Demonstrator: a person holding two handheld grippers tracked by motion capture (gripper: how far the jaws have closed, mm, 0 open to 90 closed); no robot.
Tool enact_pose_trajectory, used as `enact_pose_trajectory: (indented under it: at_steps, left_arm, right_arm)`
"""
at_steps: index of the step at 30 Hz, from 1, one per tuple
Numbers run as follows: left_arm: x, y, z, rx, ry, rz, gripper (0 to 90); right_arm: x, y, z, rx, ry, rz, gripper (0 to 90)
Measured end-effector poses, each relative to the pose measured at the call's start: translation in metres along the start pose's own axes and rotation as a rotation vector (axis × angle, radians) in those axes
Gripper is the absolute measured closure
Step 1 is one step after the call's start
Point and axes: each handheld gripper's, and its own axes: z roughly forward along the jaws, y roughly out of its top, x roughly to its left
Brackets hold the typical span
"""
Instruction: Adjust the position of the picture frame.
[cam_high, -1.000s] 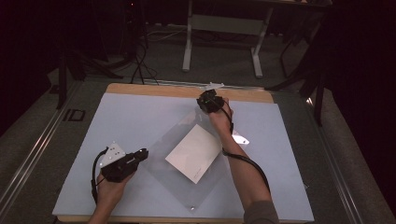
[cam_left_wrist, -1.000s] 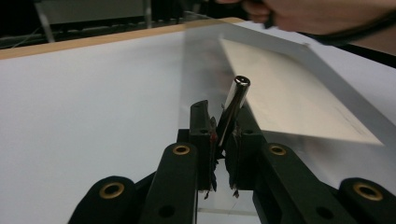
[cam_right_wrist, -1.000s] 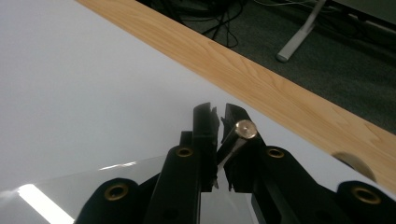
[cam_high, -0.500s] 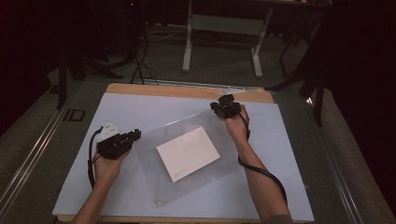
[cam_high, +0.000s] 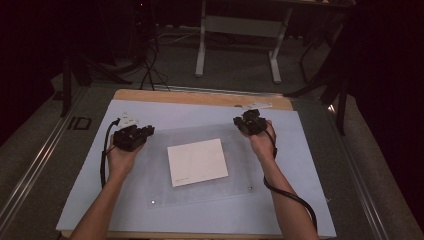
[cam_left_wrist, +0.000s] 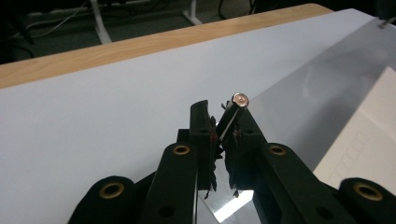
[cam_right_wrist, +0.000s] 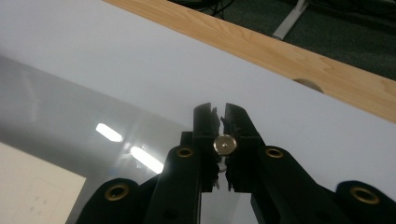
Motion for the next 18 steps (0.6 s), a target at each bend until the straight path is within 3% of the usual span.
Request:
enact_pose_trajectory:
  at_steps: [8, 18]
  left_arm:
    - [-0.001, 0.006, 0.02, 0.034, 0.0, -0.01, 83.2]
    - [0.004, 0.004, 0.045, 0.113, 0.018, -0.041, 83.8]
  right_arm:
    - [-0.008, -0.011, -0.002, 0.011, -0.015, 0.034, 83.9]
    - [-0.014, -0.029, 0.012, 0.048, -0.01, 0.087, 84.0]
